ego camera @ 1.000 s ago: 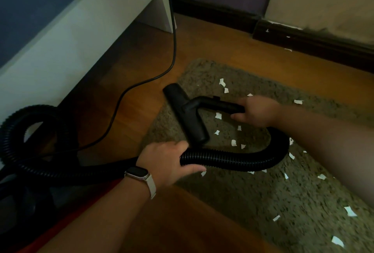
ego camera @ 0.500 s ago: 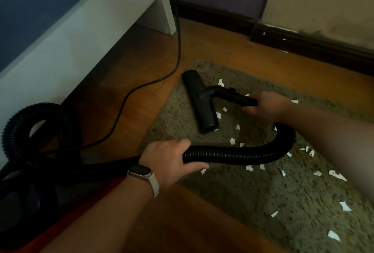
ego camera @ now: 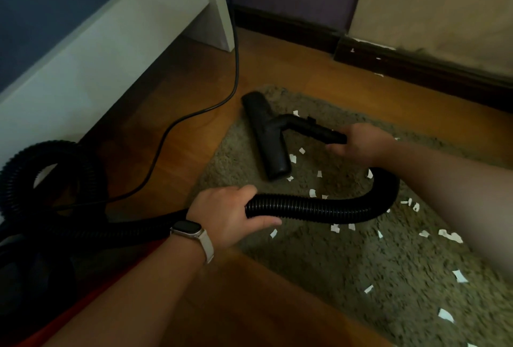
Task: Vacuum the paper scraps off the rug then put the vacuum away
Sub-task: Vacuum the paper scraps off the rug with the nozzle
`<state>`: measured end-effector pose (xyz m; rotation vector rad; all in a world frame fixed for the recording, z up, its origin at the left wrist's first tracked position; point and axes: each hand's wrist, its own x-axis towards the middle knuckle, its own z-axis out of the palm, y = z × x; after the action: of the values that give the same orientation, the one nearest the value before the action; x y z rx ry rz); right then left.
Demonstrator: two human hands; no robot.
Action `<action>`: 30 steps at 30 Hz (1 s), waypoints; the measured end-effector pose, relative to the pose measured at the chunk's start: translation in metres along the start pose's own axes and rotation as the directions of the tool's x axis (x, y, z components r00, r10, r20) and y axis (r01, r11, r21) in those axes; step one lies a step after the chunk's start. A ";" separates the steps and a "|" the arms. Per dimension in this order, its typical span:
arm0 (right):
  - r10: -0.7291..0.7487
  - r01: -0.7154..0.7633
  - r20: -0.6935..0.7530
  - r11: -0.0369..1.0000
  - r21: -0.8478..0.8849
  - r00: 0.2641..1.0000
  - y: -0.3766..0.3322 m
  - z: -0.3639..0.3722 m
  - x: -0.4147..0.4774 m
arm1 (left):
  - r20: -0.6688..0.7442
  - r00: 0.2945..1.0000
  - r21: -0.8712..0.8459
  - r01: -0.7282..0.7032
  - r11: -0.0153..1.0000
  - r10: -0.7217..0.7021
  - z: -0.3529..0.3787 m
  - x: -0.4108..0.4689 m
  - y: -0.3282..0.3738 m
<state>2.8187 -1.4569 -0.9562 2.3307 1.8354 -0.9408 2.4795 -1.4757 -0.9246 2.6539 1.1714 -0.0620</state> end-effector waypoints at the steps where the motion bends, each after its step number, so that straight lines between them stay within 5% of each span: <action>1: 0.039 -0.038 -0.021 0.999 0.029 0.999 0.006 -0.002 0.000 | -0.003 1.000 -0.005 0.009 1.000 -0.009 -0.001 0.003 0.000; 14: 0.235 -0.227 -0.071 0.968 0.106 0.969 0.063 -0.009 -0.007 | -0.046 0.998 0.007 -0.034 0.999 0.034 0.002 0.032 0.024; 25: -0.012 0.012 0.077 1.000 0.001 0.997 0.037 0.012 -0.007 | -0.076 0.994 0.033 -0.074 0.997 0.076 0.014 0.022 0.019; 30: 0.041 -0.043 0.052 0.998 0.041 0.998 0.047 0.006 -0.013 | -0.084 0.994 0.029 -0.065 0.997 0.067 0.015 0.021 0.021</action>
<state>2.8563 -1.4848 -0.9711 2.3356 1.7576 -1.0340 2.5101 -1.4778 -0.9379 2.7401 1.1143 0.0480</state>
